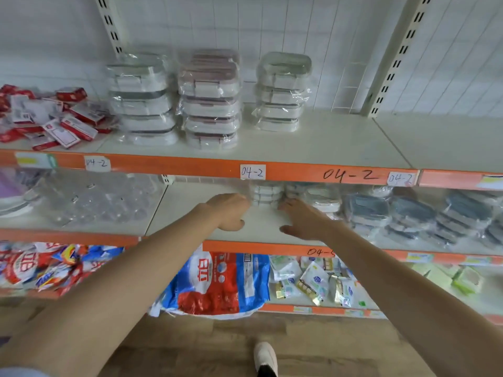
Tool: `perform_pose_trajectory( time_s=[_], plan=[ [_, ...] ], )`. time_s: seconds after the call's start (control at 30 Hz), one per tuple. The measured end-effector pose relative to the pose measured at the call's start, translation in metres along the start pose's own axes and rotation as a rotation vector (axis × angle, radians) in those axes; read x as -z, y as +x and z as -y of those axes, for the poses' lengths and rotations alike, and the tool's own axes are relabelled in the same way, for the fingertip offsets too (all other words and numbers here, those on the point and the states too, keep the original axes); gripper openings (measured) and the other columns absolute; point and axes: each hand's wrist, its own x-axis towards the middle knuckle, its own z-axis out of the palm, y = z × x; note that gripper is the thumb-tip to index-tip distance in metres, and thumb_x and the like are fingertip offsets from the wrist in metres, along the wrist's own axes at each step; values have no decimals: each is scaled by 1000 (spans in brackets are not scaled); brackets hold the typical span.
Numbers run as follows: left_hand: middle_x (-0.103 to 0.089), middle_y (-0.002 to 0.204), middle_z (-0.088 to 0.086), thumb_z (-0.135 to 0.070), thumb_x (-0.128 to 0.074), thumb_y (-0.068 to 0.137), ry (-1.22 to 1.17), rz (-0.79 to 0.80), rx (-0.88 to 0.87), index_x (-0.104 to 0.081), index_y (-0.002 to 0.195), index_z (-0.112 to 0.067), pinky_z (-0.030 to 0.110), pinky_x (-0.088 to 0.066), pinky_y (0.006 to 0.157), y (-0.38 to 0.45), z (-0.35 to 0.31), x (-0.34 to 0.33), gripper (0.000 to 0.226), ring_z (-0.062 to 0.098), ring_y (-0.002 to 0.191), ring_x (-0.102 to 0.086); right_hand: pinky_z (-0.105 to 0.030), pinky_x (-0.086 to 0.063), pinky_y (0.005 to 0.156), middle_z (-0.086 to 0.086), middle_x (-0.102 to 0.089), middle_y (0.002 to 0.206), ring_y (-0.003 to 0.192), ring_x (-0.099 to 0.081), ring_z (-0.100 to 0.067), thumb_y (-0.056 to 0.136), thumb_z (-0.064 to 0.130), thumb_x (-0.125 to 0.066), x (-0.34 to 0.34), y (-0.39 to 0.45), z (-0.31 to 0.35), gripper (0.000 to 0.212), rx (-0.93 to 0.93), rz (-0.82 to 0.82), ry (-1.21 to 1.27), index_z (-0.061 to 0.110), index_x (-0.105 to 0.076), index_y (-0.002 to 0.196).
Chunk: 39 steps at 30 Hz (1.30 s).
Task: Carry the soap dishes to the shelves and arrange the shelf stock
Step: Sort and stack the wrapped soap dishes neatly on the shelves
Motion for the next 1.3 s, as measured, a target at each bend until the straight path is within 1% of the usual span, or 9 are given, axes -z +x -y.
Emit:
perform_pose_trajectory(
  time_s=[0.23,0.43,0.67,0.8,0.93,1.0,1.1,1.23,1.3],
  plan=[
    [-42,139,9,-26,-53,93,-96,-35,102,-43,135,-4,41,-43,99,73,35,-110,49,26,125,-46,-40,-33,109,-9,-26,150,137,-26,-27,92,42,-57,-113,91,-17,73,-73,-57,77,6,-23,146],
    [-36,143,11,-32,-56,92,-190,-142,217,-39,138,-2,42,-38,105,153,68,-172,57,28,130,-41,-42,-29,111,-11,-21,153,140,-21,-29,90,39,-61,-151,187,-55,76,-118,-236,74,4,-22,145],
    [-41,141,10,-33,-59,91,-336,-263,206,-41,138,-3,38,-37,105,221,91,-211,59,26,128,-43,-44,-23,115,-12,-15,155,142,-15,-30,84,44,-66,-152,266,-90,89,-121,-300,2,4,-17,147],
    [-40,143,8,-34,-62,89,-404,-341,176,-35,146,-16,29,-34,103,245,96,-214,66,23,132,-40,-44,-15,117,-15,-8,155,143,-7,-32,79,50,-69,-142,290,-104,101,-93,-271,-73,3,-12,148],
    [-43,137,8,-38,-66,86,-435,-373,198,-39,143,-13,28,-36,99,274,101,-211,67,22,130,-41,-46,-14,117,-12,-3,157,145,-4,-30,71,57,-72,-128,304,-113,113,-129,-188,-108,7,-8,150],
    [-42,136,7,-40,-67,85,-445,-354,218,-38,143,-15,30,-37,102,283,100,-211,70,22,129,-41,-46,-22,114,-11,-15,155,143,-15,-30,70,54,-74,-124,307,-116,108,-140,-114,-107,9,-14,148],
    [-40,139,7,-40,-69,84,-475,-368,236,-36,143,-13,31,-36,105,291,96,-211,73,22,130,-40,-39,-35,98,-10,-34,134,127,-32,-28,67,48,-77,-120,309,-118,89,-125,-122,-114,8,-35,134],
    [-28,151,9,-48,-72,79,-501,-389,234,-24,149,-10,35,-32,110,298,97,-210,92,23,138,-32,-35,-34,97,-10,-31,129,123,-30,-26,67,46,-77,-108,302,-119,85,-101,-251,-97,6,-36,131],
    [-15,158,10,-53,-73,76,-488,-394,222,-12,152,-7,34,-23,117,305,96,-211,107,21,145,-17,-34,-33,98,-11,-31,127,122,-29,-27,67,46,-76,-103,296,-120,84,-115,-301,-128,5,-36,129]
  ],
)
